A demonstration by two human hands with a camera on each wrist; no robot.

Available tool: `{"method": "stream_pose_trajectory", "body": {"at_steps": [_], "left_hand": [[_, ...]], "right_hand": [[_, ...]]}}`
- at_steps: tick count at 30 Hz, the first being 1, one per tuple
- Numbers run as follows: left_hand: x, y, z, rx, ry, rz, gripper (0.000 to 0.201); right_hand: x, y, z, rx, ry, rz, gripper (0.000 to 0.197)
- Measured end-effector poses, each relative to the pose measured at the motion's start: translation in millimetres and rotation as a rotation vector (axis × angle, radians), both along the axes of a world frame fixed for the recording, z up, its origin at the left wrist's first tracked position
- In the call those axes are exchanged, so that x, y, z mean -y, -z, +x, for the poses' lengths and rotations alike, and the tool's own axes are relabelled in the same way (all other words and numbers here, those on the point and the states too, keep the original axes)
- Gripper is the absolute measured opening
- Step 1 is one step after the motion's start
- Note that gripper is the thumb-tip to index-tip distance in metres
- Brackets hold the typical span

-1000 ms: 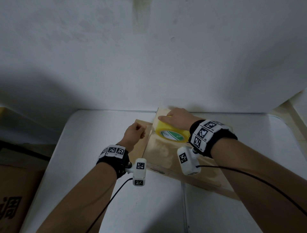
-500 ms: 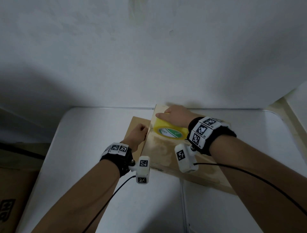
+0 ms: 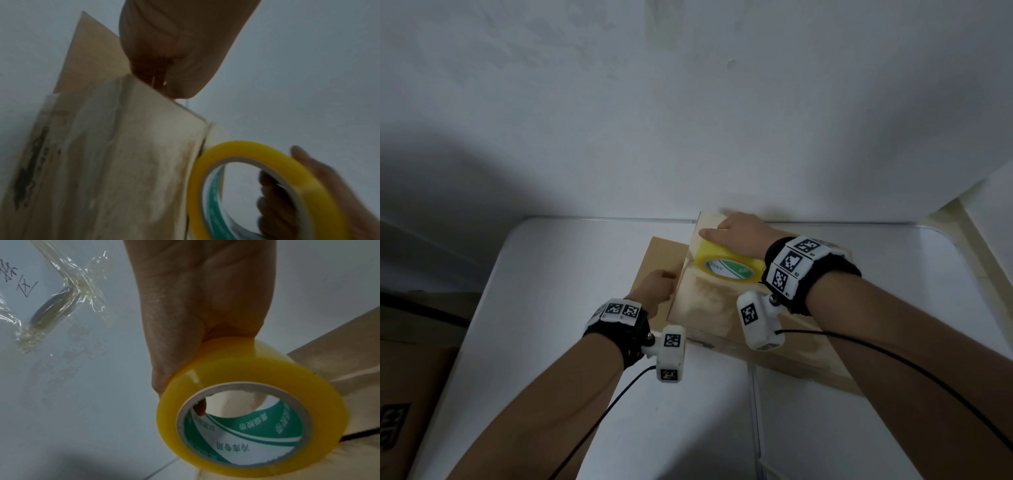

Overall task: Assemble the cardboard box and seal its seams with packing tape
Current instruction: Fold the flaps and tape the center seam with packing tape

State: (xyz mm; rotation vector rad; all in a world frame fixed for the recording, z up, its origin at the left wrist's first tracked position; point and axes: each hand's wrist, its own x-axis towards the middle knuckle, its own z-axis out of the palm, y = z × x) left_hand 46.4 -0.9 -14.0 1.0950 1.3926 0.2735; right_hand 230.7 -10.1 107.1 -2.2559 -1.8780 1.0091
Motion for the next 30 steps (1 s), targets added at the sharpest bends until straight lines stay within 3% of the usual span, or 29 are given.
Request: {"method": "stream_pose_trajectory", "body": {"at_steps": [2,3,5,12,14,15,17,19,21,26,30], "left_hand": [[-6.0,-8.0,-0.7,0.064,-0.199,0.125,0.042],[-6.9,-15.8,1.4,0.126,-0.215,0.148,0.047],[-1.8,-35.9,7.4,0.198,-0.059,0.166,0.053],[0.1,-60.4,13.7,0.039,0.313,0.138,0.034],[6.8,-63.4,17.0,-0.008,0.429,0.146,0.043],[10.8,-64.8,17.0,-0.041,0.462,0.122,0.057],[15.6,-63.9,10.8,-0.104,0.49,0.002,0.078],[15.8,-63.3,2.9,-0.112,0.478,-0.167,0.084],[15.3,-67.3,0.4,-0.11,0.467,-0.214,0.086],[14.9,-78.6,15.3,-0.129,0.501,-0.147,0.084],[9.8,-93.4,48.1,-0.176,0.618,-0.052,0.077]], "right_hand": [[-0.9,0.2,0.0,-0.01,0.003,0.003,0.058],[-1.7,0.6,-0.4,-0.02,0.007,0.004,0.06],[-3.1,1.7,-1.3,-0.019,0.001,0.005,0.059],[-3.8,-3.8,-4.6,0.034,-0.024,-0.012,0.05],[-1.5,-7.2,-5.9,0.047,-0.034,-0.013,0.054],[-0.6,-8.6,-5.8,0.048,-0.041,-0.008,0.056],[1.5,-12.2,-4.4,0.056,-0.063,0.009,0.063],[4.4,-15.1,-0.4,0.043,-0.044,0.043,0.065],[9.4,-16.5,6.3,0.02,-0.027,0.057,0.061],[29.6,-21.6,24.1,0.041,-0.01,0.019,0.067],[46.7,-17.8,49.9,-0.057,0.097,0.029,0.056]]}}
